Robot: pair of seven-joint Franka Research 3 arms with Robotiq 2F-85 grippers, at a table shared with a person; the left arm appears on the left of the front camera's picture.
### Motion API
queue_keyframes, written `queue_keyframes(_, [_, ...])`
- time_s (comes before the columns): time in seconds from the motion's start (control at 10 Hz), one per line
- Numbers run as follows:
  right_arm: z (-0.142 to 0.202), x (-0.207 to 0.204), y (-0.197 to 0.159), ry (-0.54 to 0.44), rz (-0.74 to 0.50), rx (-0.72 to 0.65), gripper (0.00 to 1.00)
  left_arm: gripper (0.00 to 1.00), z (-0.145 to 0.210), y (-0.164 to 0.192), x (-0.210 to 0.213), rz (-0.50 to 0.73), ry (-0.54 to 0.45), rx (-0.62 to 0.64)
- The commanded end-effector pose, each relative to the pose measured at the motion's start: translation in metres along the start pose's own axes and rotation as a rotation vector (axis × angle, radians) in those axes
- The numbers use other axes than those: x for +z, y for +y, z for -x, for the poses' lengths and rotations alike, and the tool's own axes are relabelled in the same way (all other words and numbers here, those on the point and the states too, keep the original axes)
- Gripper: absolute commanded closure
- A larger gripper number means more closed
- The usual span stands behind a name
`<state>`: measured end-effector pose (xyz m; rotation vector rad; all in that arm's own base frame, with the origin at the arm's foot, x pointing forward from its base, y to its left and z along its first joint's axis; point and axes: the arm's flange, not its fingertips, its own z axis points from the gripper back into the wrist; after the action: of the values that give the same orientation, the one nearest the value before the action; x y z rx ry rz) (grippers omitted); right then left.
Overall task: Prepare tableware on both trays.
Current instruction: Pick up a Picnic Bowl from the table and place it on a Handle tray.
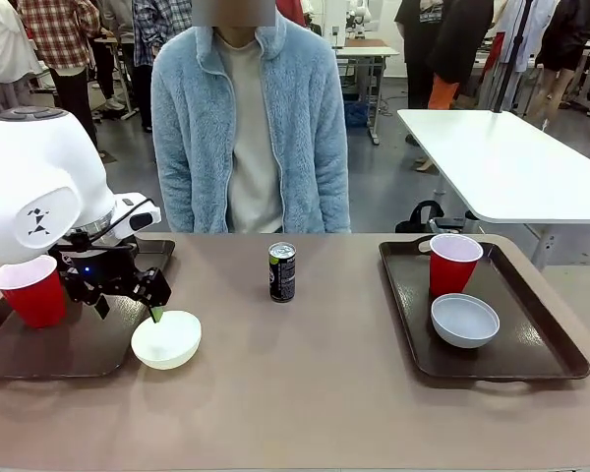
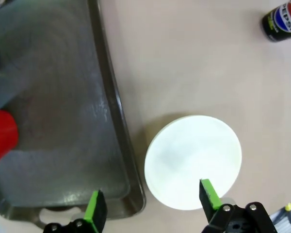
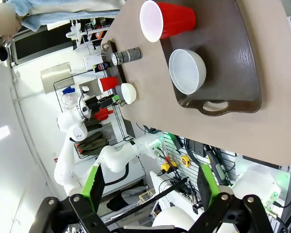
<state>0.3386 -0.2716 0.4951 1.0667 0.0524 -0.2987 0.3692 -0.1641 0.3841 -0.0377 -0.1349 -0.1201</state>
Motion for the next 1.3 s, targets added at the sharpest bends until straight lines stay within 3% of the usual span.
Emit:
queue_keyframes(0.0, [0.003,-0.004,0.001,-0.01,-0.01,-0.011,0.0,0.0,-0.002,-0.003,-0.011,0.019,0.011,-0.009])
queue_keyframes(0.5, [0.003,-0.004,0.001,-0.01,-0.01,-0.011,0.0,0.0,-0.008,-0.011,-0.034,-0.002,0.078,-0.013])
queue_keyframes(0.6, [0.003,-0.004,0.001,-0.01,-0.01,-0.011,0.0,0.18,-0.008,-0.011,-0.038,0.008,0.074,-0.015])
queue_keyframes(0.7, [0.003,-0.004,0.001,-0.01,-0.01,-0.011,0.0,0.54,-0.008,-0.013,-0.037,0.021,0.07,-0.009])
queue_keyframes(0.8, [0.003,-0.004,0.001,-0.01,-0.01,-0.011,0.0,0.73,-0.008,-0.013,-0.034,0.021,0.051,-0.008])
queue_keyframes(0.9, [0.003,-0.004,0.001,-0.01,-0.01,-0.011,0.0,1.0,-0.009,-0.014,-0.033,0.016,0.054,-0.007])
queue_keyframes(1.1, [0.003,-0.004,0.001,-0.01,-0.01,-0.011,0.0,1.0,-0.007,-0.014,-0.038,0.01,0.068,-0.007])
queue_keyframes(1.2, [0.003,-0.004,0.001,-0.01,-0.01,-0.011,0.0,0.9,-0.008,-0.015,-0.038,0.007,0.072,-0.009])
